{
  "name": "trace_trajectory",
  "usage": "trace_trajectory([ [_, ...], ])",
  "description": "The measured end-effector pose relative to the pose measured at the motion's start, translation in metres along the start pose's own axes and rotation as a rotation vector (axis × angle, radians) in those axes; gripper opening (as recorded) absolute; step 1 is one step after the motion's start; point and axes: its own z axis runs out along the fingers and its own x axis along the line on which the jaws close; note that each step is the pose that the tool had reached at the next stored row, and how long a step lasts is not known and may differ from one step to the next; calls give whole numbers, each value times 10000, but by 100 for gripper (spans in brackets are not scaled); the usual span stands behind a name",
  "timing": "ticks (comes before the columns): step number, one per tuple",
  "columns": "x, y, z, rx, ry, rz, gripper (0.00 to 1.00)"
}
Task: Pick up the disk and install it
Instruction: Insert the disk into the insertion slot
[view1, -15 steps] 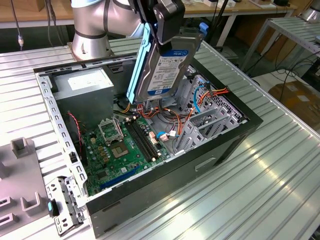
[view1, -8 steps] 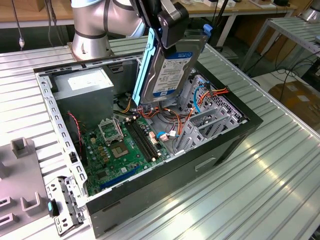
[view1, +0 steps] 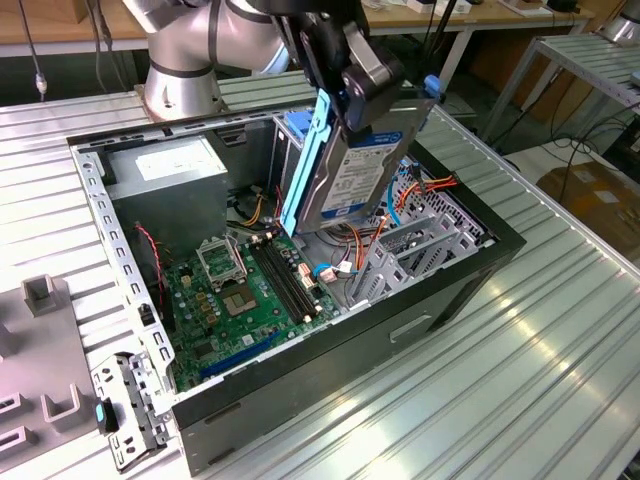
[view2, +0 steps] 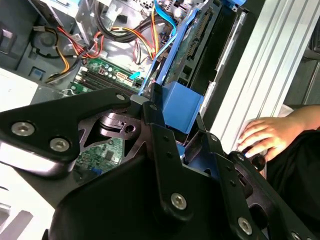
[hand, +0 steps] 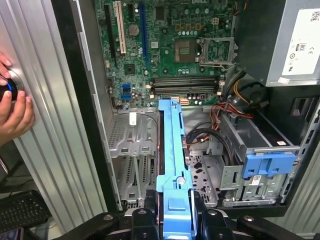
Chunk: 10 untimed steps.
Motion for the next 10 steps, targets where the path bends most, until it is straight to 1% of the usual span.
trace_trajectory([
  [2,34,-24,26,9,-2,1,37],
  [4,50,-61,54,18,-1,0,37],
  [5,59,-109,90,26,-2,0,37],
  [6,61,-137,112,31,-2,0,37],
  [8,63,-169,137,41,-2,1,37],
  [10,65,-230,187,55,-3,0,37],
])
